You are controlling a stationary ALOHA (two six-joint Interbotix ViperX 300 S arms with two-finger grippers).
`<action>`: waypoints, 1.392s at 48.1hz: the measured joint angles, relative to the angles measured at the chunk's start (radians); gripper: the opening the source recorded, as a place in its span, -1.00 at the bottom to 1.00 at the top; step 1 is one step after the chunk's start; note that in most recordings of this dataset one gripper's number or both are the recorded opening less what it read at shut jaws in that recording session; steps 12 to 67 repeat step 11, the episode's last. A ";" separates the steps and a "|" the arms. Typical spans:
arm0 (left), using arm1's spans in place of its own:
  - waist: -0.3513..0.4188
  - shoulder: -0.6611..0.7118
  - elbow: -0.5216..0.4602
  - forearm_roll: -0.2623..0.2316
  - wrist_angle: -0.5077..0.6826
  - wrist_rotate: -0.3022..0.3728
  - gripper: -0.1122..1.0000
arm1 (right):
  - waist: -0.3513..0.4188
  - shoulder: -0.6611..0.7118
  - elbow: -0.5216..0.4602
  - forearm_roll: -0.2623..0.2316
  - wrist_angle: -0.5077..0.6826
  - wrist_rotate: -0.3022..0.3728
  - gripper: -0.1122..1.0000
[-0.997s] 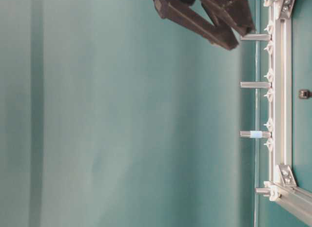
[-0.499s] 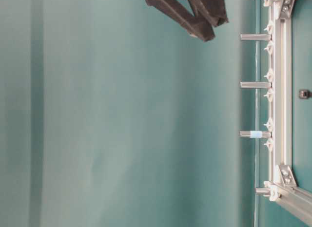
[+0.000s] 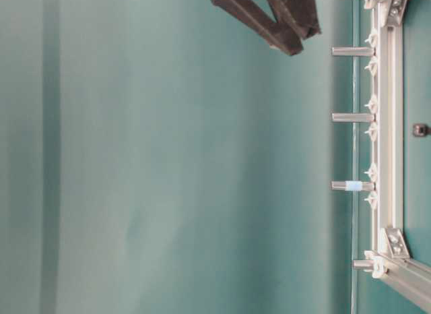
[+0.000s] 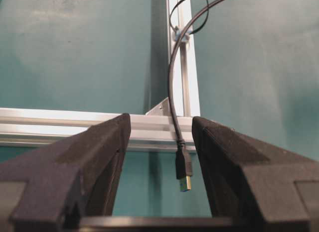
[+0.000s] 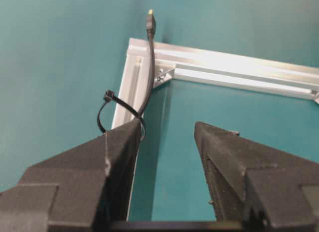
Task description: Insert the wire through the string loop located in the center.
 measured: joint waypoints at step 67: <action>0.000 0.000 0.002 -0.002 0.000 0.000 0.17 | -0.002 0.000 0.002 0.000 0.002 -0.002 0.12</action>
